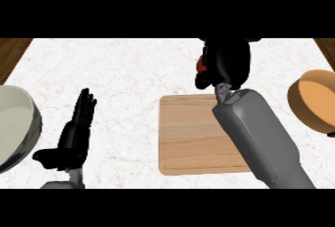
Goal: Pick the tomato from the cutting board and place it in the pot
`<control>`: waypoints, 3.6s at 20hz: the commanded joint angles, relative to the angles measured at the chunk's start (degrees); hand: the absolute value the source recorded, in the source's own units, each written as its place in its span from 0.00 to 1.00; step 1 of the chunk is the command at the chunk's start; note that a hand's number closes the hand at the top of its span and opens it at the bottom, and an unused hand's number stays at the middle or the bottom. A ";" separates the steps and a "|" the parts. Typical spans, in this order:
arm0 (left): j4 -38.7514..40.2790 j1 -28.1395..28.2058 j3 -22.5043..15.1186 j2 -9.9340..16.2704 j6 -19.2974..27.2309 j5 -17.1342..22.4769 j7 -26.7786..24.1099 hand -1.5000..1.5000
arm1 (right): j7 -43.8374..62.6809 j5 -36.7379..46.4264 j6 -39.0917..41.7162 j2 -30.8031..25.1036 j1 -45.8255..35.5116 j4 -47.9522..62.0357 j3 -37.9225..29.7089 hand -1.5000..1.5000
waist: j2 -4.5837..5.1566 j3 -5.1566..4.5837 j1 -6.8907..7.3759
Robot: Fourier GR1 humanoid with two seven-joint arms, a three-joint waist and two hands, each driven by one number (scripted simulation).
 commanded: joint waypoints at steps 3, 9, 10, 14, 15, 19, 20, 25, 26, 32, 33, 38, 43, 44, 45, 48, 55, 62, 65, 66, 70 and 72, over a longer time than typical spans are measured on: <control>-4.26 2.60 -1.45 -0.65 0.89 -1.13 2.09 0.50 | 7.94 6.91 2.67 -1.35 2.30 -9.15 0.47 1.00 | -0.14 0.04 -0.38; -2.51 -0.24 1.38 1.08 -0.75 0.25 3.22 0.50 | 8.08 6.97 7.52 -6.80 1.36 -11.90 -6.34 1.00 | -0.04 0.04 -0.49; -1.63 -1.22 1.11 -0.24 -0.90 1.12 3.72 0.50 | 8.33 7.29 8.41 -6.48 0.62 -11.78 -6.81 1.00 | 0.02 0.03 -0.35; -1.41 -0.22 -0.16 -1.56 0.47 -1.06 1.30 0.50 | 4.62 5.63 9.20 -11.92 0.00 -10.21 -12.70 1.00 | 0.06 0.03 -0.22; -3.53 0.08 0.36 -0.37 -0.33 -0.44 3.09 0.50 | 4.49 5.18 8.39 -12.52 2.69 -11.12 -13.80 1.00 | 0.04 0.04 -0.23; -1.66 1.61 -0.24 -0.97 -1.14 -0.91 0.22 0.50 | -2.23 2.11 3.04 -17.78 7.26 -9.19 -19.95 1.00 | 0.17 0.06 -0.17; 0.79 2.13 0.58 -0.32 -3.05 -0.05 -2.46 0.50 | -1.33 1.93 6.39 -17.76 7.57 -12.08 -19.75 1.00 | 0.11 0.03 -0.28; -2.73 2.73 -0.84 -1.93 -0.13 -2.27 0.02 0.50 | -7.83 -0.88 2.88 -22.47 12.87 -9.26 -25.36 1.00 | 0.08 0.05 -0.24; -4.61 2.34 0.25 -0.64 -1.20 -1.18 2.55 0.50 | -7.36 -0.28 2.51 -22.43 10.59 -6.98 -25.87 1.00 | 0.12 0.04 0.03; -2.07 -0.61 2.67 0.39 -2.01 -0.19 3.11 0.50 | -19.19 -7.28 -3.13 -25.85 14.07 5.32 -32.46 1.00 | 0.26 0.06 -0.07; -1.19 0.30 2.70 0.25 -3.12 0.61 1.15 0.50 | -19.63 -7.59 -3.09 -26.65 10.14 11.40 -33.40 1.00 | 0.39 0.05 0.43; 0.60 -1.40 1.90 -0.81 -1.91 -1.47 0.82 0.50 | -24.06 -9.38 -3.35 -28.32 11.15 19.14 -34.99 1.00 | 0.33 0.05 0.29; 0.66 -0.17 0.97 -1.61 -3.20 -0.70 -0.68 0.50 | -22.06 -9.82 -2.61 -28.84 11.33 28.29 -37.27 1.00 | 0.48 0.05 0.51; -2.48 -2.49 0.48 -2.23 0.11 -2.84 3.56 0.50 | -20.81 -9.12 -1.03 -29.63 11.01 30.18 -37.09 1.00 | 0.48 0.09 0.64; 0.41 1.02 0.86 -1.37 -2.97 -1.37 -1.47 0.50 | -20.67 -9.74 -2.98 -29.66 12.25 32.18 -38.81 0.00 | 0.53 0.07 0.66; -0.13 0.77 1.51 -2.26 -2.06 -0.89 -0.53 0.50 | -25.98 -14.13 -2.47 -28.08 12.81 33.28 -39.85 0.00 | 0.31 0.07 0.34; 0.19 1.29 1.39 -1.91 -2.29 -1.51 -1.91 0.50 | -40.12 -28.02 -12.63 -26.35 10.53 28.26 -51.38 0.00 | 0.13 0.21 -0.31; 0.35 -0.18 2.25 -1.11 -2.47 -1.50 -0.64 0.50 | -44.22 -40.56 -13.74 -29.05 7.74 30.38 -62.15 0.00 | 0.32 0.11 0.14; 0.22 2.18 2.28 -1.06 -3.31 -1.13 -1.95 0.50 | -45.77 -43.74 -15.53 -25.44 13.57 25.69 -63.13 0.00 | 0.05 0.03 -0.38; 1.56 0.68 3.37 -1.10 -2.16 -1.48 -1.67 0.50 | -47.97 -45.37 -13.23 -29.58 14.95 29.46 -65.30 0.00 | 0.19 0.06 -0.33; 2.76 -0.80 2.78 -2.27 -3.37 -0.57 -2.13 0.50 | -52.49 -48.80 -14.28 -33.94 13.68 35.29 -65.75 0.00 | 0.28 0.07 0.12; -3.49 2.62 1.03 -2.11 -2.49 -1.70 0.73 0.50 | -55.89 -51.32 -10.49 -37.67 16.67 35.40 -68.46 0.00 | 0.20 0.10 0.15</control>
